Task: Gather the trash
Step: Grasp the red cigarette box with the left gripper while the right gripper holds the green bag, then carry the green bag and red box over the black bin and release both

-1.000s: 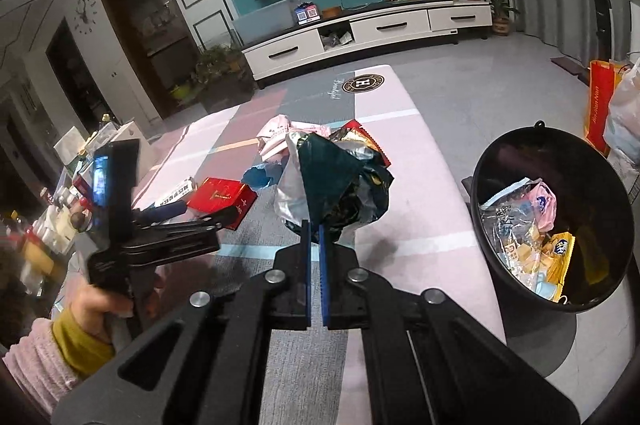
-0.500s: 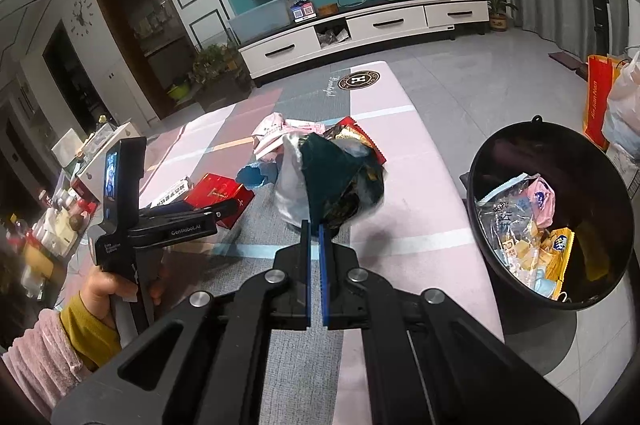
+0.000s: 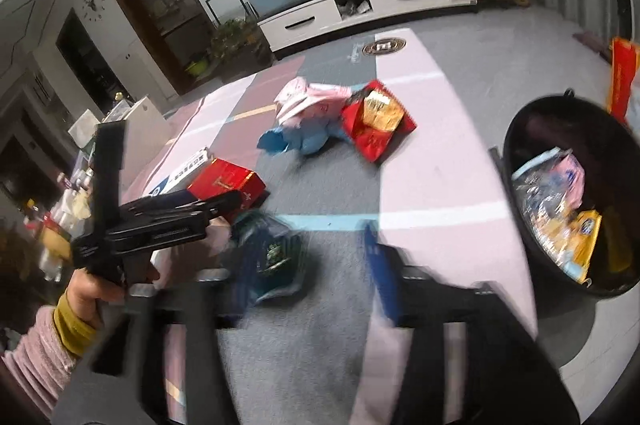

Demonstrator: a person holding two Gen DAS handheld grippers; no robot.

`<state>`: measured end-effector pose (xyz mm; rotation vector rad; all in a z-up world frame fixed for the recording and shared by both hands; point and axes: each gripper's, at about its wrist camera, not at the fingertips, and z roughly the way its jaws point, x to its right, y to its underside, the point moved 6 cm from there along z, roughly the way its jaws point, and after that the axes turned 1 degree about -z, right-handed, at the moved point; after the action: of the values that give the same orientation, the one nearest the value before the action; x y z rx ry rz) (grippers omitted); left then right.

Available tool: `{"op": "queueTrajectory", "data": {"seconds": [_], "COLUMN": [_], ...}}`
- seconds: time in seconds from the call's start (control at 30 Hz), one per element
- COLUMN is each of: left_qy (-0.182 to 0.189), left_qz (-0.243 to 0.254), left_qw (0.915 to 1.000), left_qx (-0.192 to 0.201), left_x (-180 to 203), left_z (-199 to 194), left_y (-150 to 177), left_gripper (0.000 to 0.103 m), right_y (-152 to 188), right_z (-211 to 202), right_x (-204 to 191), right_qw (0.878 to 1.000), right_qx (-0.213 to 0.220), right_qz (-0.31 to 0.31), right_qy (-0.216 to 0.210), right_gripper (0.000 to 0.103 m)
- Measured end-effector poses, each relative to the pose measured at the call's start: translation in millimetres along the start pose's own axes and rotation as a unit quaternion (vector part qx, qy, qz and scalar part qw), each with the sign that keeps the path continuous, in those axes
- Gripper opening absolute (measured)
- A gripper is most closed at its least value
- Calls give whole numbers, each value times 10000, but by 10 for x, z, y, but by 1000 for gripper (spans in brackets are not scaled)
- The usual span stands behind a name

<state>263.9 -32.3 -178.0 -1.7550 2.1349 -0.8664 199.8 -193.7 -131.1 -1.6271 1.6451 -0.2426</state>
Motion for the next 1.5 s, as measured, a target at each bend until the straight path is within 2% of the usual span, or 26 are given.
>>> {"op": "queueTrajectory", "data": {"seconds": [0.07, 0.17, 0.27, 0.33, 0.4, 0.5, 0.67, 0.9, 1.03, 1.27, 1.37, 1.5], "left_qy": [134, 151, 140, 175, 190, 248, 383, 706, 944, 1352, 1471, 1693], "left_qz": [-157, -245, -288, -320, -328, -339, -268, 120, 406, 1150, 1427, 1597], "left_qw": [9998, 9996, 9994, 9993, 9992, 9990, 9985, 9967, 9940, 9829, 9772, 9717], "left_qx": [25, 78, 105, 100, 129, 181, 273, 393, 386, 495, 558, 395], "left_x": [-33, -83, -135, -166, -182, -172, -23, 508, 923, 1878, 2255, 2682], "left_z": [-107, -206, -297, -338, -394, -478, -609, -775, -765, -703, -652, -471], "left_y": [53, 109, 175, 190, 212, 228, 271, 165, 56, -87, -147, -224], "left_gripper": [93, 93, 93, 93, 93, 93, 93, 93, 93, 93, 93, 93], "right_y": [5, 26, 56, 69, 69, 101, 47, -60, -128, -155, -122, -71], "right_z": [56, 239, 475, 556, 557, 524, 323, -235, -518, -1001, -1129, -1249], "right_x": [-59, -109, -135, -184, -220, -283, -268, -64, 324, 1043, 1347, 1678], "right_qw": [9998, 9994, 9984, 9982, 9983, 9975, 9988, 9982, 9943, 9781, 9712, 9615], "right_qx": [-64, -278, -514, -557, -497, -471, -126, 483, 792, 1306, 1405, 1518], "right_qz": [-17, 40, -76, -128, -184, -355, -280, -40, 425, 1115, 1489, 1900], "right_qy": [-167, -186, 204, 169, 249, 388, 388, 361, 581, 1178, 1221, 1281], "right_gripper": [60, 60, 60, 51, 42, 35, 32, 32, 33, 33, 33, 34]}}
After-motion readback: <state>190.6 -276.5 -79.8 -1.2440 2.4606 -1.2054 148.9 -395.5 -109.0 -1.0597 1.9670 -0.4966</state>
